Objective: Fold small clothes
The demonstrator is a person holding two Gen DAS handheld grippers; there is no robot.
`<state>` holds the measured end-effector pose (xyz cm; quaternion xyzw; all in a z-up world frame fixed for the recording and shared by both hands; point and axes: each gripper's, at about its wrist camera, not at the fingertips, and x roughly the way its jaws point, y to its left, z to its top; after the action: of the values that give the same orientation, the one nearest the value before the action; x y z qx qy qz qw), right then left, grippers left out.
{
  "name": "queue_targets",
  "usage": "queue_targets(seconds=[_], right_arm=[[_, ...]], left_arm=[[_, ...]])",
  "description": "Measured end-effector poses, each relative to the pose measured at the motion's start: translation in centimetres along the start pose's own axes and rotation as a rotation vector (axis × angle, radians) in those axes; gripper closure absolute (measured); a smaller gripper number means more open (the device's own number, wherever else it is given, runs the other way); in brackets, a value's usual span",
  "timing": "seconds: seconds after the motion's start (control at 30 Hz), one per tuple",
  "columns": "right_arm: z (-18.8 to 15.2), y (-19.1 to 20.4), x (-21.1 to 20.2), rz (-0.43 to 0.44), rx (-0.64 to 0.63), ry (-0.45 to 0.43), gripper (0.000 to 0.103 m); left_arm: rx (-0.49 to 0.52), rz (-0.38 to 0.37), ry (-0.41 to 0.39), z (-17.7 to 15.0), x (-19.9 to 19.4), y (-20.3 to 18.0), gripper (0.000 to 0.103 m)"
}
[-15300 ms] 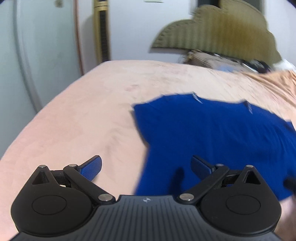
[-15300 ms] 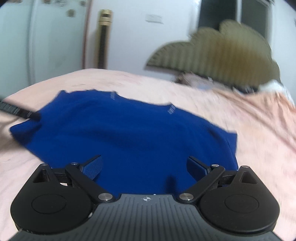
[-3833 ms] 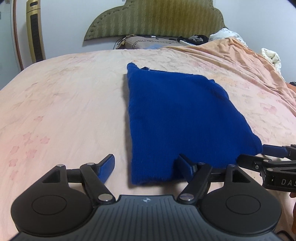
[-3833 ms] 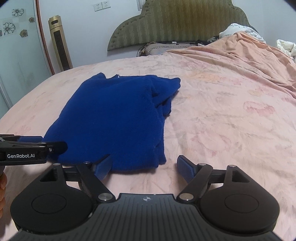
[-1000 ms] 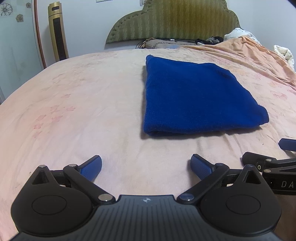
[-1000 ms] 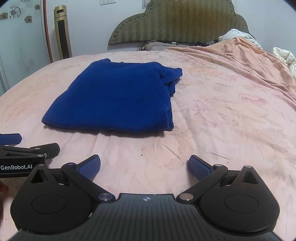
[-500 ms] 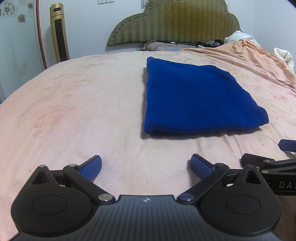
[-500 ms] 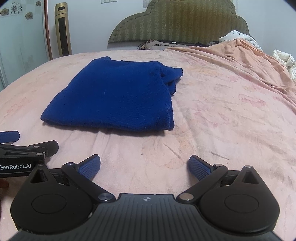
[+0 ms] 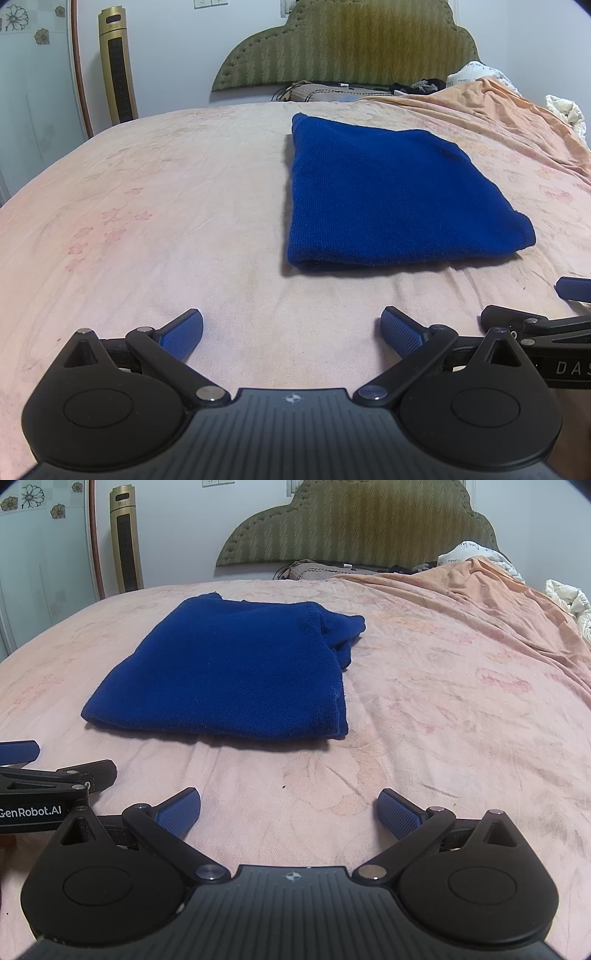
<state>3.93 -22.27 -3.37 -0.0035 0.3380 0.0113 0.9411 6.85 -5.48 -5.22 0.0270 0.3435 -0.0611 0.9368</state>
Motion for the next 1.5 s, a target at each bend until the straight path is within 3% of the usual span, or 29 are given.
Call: queue_targets(seconds=[0.23,0.83,1.5], right_arm=[[0.2,-0.2,-1.1,-0.008,0.057,0.017,0.000],[0.9,0.5,-2.9,-0.006,0.034,0.026,0.001],[0.9,0.2,-2.5,0.001,0.044,0.043,0.001]], left_arm=[[0.023,0.023,0.012,0.5,-1.1,-0.2,0.000],[-0.007,0.009,0.073,0.9,-1.7,0.7,0.000],[-0.002,0.011,0.080,0.9,-1.6,0.5,0.000]])
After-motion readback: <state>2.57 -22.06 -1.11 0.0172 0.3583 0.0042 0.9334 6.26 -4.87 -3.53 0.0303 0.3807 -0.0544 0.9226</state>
